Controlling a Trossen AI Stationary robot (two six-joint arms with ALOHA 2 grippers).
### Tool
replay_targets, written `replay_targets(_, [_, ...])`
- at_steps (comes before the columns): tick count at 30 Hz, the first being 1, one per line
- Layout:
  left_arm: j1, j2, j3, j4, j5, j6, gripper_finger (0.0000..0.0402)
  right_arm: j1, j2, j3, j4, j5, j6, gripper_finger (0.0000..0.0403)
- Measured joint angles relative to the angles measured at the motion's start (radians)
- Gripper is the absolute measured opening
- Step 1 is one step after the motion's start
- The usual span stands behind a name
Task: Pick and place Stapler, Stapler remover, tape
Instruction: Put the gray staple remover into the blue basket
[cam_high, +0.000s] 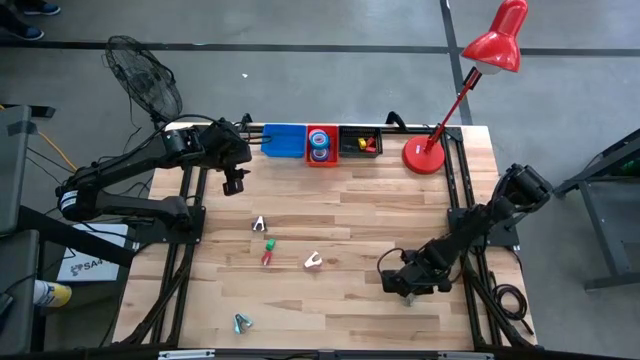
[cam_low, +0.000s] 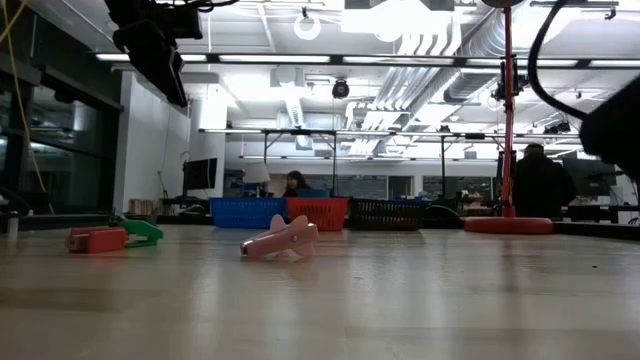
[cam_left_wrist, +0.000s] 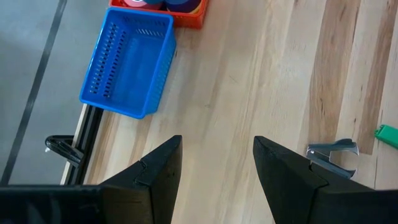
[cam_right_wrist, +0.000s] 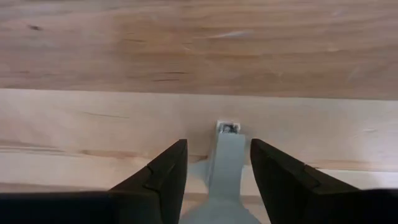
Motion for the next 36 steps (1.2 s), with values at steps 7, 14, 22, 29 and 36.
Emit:
replay_targets(7, [0.0, 0.0, 0.0, 0.001, -0.001, 0.0, 0.0193, 0.015, 0.029, 0.001, 0.021, -0.019, -0.003, 0.0113])
replay_targets(14, [0.0, 0.0, 0.0, 0.0, -0.001, 0.002, 0.0193, 0.016, 0.029, 0.001, 0.009, -0.041, -0.048, 0.0042])
replay_targets(22, [0.0, 0.0, 0.0, 0.001, -0.003, 0.001, 0.0193, 0.015, 0.025, 0.002, 0.0, -0.033, -0.088, 0.0037])
replay_targets(29, [0.0, 0.0, 0.0, 0.055, 0.016, 0.001, 0.0193, -0.038, -0.055, 0.0, -0.032, 0.129, -0.18, 0.0037])
replay_targets(36, [0.0, 0.0, 0.0, 0.213, 0.111, 0.027, 0.0193, -0.196, -0.193, 0.0, -0.055, 0.36, -0.486, 0.0037])
